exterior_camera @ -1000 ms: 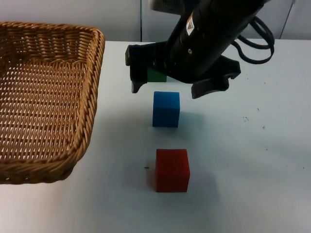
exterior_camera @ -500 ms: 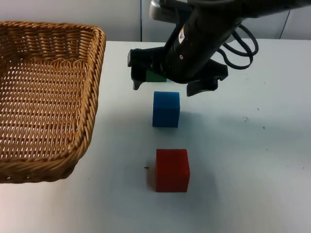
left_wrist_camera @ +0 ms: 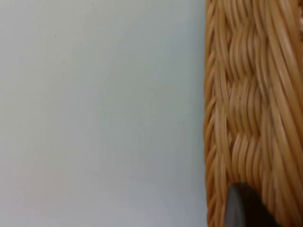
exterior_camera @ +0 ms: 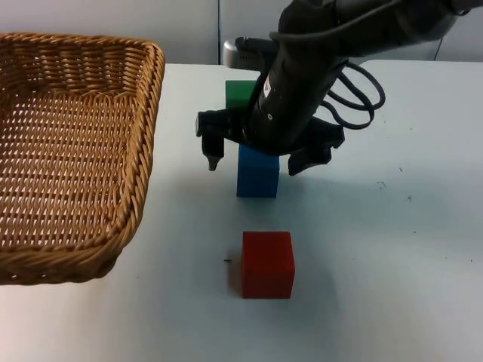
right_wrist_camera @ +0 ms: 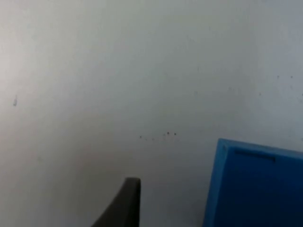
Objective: Pick up the basket with the left hand and place the blue cube into the basket with the right hand.
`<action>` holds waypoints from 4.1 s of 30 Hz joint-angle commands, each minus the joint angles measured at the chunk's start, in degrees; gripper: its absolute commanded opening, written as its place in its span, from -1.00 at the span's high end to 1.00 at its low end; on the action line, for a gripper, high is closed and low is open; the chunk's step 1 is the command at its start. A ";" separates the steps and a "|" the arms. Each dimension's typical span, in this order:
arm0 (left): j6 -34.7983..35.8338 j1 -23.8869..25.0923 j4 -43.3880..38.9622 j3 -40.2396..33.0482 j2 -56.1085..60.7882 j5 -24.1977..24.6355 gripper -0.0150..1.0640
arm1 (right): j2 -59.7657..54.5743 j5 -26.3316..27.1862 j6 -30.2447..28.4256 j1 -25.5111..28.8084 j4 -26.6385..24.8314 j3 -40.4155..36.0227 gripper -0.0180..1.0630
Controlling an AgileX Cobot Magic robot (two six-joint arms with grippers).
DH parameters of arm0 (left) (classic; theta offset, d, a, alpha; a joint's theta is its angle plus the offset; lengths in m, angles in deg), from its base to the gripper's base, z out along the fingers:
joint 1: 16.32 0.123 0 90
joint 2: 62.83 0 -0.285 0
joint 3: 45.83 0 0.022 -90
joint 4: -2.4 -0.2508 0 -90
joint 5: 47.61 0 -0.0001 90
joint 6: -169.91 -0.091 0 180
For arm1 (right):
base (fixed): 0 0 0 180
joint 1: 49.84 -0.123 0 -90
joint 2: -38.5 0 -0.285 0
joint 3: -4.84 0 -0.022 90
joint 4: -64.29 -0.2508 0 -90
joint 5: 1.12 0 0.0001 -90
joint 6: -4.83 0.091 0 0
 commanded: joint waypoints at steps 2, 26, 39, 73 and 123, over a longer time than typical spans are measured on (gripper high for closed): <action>0.15 0.23 2.13 0.03 0.64 1.32 0.98 | -1.06 0.01 -0.33 0.54 0.19 0.45 -0.78; 0.03 0.23 2.24 0.03 0.64 1.53 0.98 | 1.16 -1.29 1.87 0.54 1.79 0.45 0.97; 0.03 0.23 2.01 0.03 0.64 1.63 0.98 | 21.22 -3.39 -13.15 0.29 1.68 0.58 0.97; 0.03 0.12 2.11 0.03 0.64 1.76 0.98 | 11.77 -1.68 -29.92 -17.02 -4.67 8.64 0.97; 0.03 0.12 2.92 0.03 0.64 1.34 0.98 | 17.61 -6.62 -32.26 -16.79 -2.42 8.64 -0.64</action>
